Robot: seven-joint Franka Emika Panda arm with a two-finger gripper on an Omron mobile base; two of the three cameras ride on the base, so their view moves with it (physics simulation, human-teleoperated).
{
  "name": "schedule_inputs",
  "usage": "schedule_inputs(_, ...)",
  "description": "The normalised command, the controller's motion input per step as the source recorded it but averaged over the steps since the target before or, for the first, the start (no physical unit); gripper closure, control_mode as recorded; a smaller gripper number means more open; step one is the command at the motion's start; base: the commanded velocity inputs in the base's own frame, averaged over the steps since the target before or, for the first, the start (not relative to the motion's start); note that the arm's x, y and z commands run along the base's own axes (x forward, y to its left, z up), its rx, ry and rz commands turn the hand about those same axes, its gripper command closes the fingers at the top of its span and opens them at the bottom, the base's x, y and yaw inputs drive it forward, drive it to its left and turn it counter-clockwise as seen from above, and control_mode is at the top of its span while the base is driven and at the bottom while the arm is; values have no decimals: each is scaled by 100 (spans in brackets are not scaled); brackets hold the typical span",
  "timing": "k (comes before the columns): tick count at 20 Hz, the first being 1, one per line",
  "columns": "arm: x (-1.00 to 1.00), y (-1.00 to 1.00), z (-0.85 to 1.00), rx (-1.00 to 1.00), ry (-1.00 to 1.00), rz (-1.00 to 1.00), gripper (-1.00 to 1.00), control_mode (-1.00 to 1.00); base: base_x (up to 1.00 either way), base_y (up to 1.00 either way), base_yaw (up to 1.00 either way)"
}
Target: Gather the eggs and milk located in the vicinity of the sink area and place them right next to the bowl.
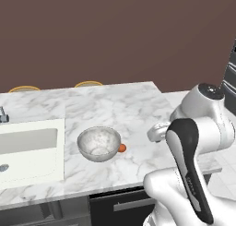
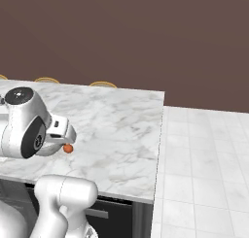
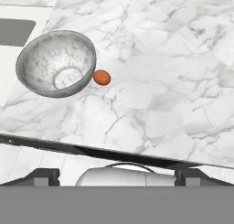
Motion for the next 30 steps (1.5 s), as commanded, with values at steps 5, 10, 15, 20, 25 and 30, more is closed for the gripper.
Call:
schedule_inputs(5, -30, -5, 12, 1, -8, -5, -100, -100, 0, 0, 0)
schedule_inputs(10, 15, 0, 0, 0, 0, -10, -100, -100, 0, 0, 0)
schedule_inputs(15, 23, 0, 0, 0, 0, -14, -100, -100, 0, 0, 0)
schedule_inputs(20, 0, 0, 0, 0, 0, 0, -100, -100, 0, 0, 0)
schedule_inputs(25, 0, 0, 0, 0, 0, 0, -100, -100, 0, 0, 0)
schedule_inputs(30, 0, 0, 0, 0, 0, 0, -100, -100, 0, 0, 0)
